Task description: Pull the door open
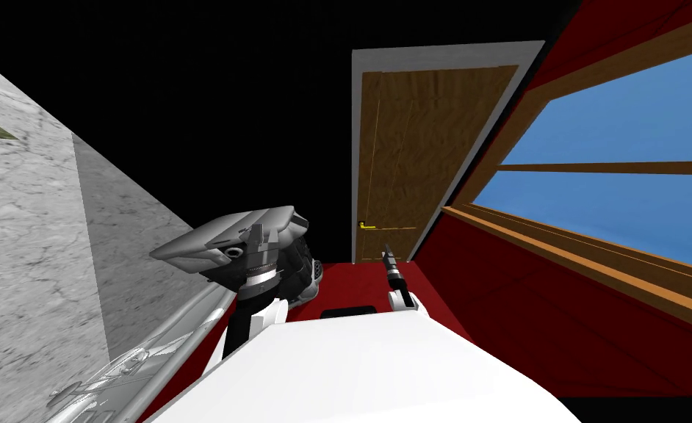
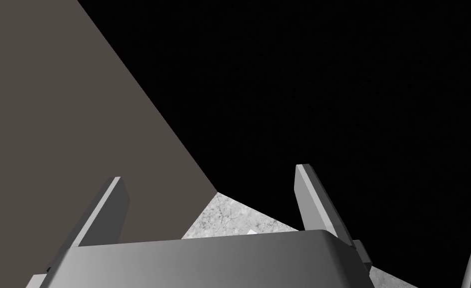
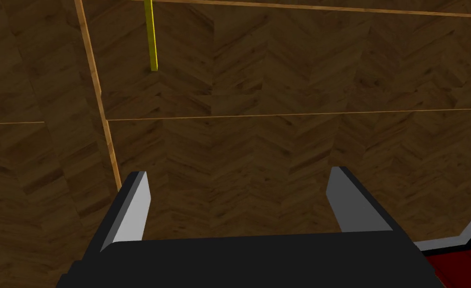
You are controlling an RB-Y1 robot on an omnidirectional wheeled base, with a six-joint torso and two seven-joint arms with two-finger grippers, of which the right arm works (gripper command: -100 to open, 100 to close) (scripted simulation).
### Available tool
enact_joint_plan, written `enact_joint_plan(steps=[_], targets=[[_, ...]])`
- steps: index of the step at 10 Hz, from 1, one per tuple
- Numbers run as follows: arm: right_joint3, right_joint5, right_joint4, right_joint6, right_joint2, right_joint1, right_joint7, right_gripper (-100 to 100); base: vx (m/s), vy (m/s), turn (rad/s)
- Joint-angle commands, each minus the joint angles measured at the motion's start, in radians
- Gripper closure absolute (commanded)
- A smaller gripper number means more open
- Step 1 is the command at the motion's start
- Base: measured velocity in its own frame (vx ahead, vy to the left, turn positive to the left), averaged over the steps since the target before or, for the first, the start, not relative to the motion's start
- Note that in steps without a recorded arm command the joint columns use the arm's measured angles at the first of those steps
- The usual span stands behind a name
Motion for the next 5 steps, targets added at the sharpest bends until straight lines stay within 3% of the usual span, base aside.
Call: enact_joint_plan(steps=[1,5], targets=[[-0.004,-0.004,0.041,-0.008,0.002,-0.017,0.002,-100,0.103,-0.017,0.057],[-0.01,-0.011,0.115,-0.017,0.008,-0.045,0.004,-100,0.099,-0.005,0.056]])
